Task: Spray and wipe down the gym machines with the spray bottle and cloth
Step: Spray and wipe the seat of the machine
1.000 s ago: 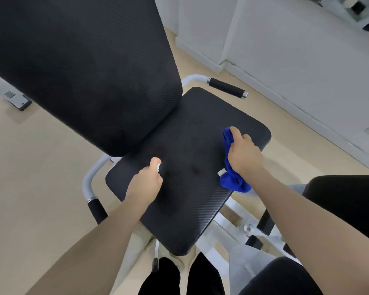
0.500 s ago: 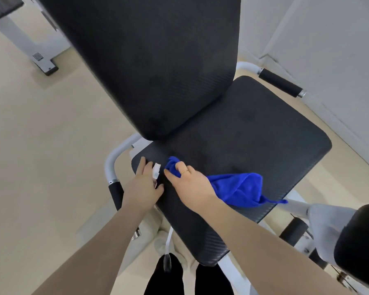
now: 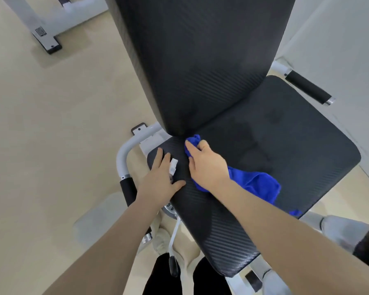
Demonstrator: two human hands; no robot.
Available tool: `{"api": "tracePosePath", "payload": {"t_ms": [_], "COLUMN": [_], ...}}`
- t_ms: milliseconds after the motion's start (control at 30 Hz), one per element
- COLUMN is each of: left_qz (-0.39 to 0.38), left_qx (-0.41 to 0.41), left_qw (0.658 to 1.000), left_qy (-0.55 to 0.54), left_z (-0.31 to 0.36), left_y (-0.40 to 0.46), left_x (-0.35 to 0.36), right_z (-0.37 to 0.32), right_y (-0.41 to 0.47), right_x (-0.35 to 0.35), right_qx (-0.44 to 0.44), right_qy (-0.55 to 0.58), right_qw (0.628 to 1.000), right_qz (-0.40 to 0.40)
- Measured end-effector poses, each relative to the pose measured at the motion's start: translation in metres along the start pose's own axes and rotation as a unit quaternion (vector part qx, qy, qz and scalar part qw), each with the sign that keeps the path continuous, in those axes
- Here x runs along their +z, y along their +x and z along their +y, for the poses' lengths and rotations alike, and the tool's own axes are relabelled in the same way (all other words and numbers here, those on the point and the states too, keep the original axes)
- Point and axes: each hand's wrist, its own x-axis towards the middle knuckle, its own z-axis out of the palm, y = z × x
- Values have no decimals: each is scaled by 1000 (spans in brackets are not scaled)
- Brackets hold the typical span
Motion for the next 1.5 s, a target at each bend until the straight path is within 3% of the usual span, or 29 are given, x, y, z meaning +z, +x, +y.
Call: {"api": "tracePosePath", "payload": {"t_ms": [67,100,167,233,300,367,467,567,733,800,867,967,1067,1200,1333,1400,1500], "left_qz": [-11,-17,-21,1,47,74,48,22,28,34,39,30,15,-39,-59,-56,-60], "left_qx": [-14,-19,-21,-21,-24,-10,3,44,103,122,119,125,132,90,75,65,58], "left_qw": [1000,1000,999,1000,997,995,996,999,994,992,992,992,990,990,982,984,986], "left_qy": [9,18,24,-7,-52,-68,-74,-16,-3,-13,-14,1,42,99,163,157,145], "left_z": [3,4,6,4,3,10,35,62,90,97,103,126,145,155,159,159,163], "left_y": [1,0,0,-1,-3,-1,9,27,46,59,65,74,89,108,113,112,111], "left_x": [-1,-2,-3,-5,-7,-12,-23,-32,-21,-13,-8,-2,1,9,17,19,18], "right_z": [27,47,93,119,108,76,43,85,216,241,225,177,171,249,245,222,200], "right_y": [12,19,31,34,35,31,19,31,58,64,70,72,78,98,101,90,55], "right_x": [-14,-23,-40,-47,-41,-31,-18,-36,-79,-89,-85,-67,-68,-85,-83,-76,-62], "right_qx": [-70,-62,71,229,265,204,41,-36,232,286,256,112,18,138,192,161,32], "right_qy": [-100,-148,-164,-81,-23,-5,-52,-122,-84,-53,-25,-4,-53,-73,-10,32,22], "right_qw": [992,987,984,970,963,978,998,992,967,955,965,993,998,986,978,984,999], "right_qz": [-13,-8,14,34,46,48,0,-10,66,56,56,44,25,64,86,70,32]}}
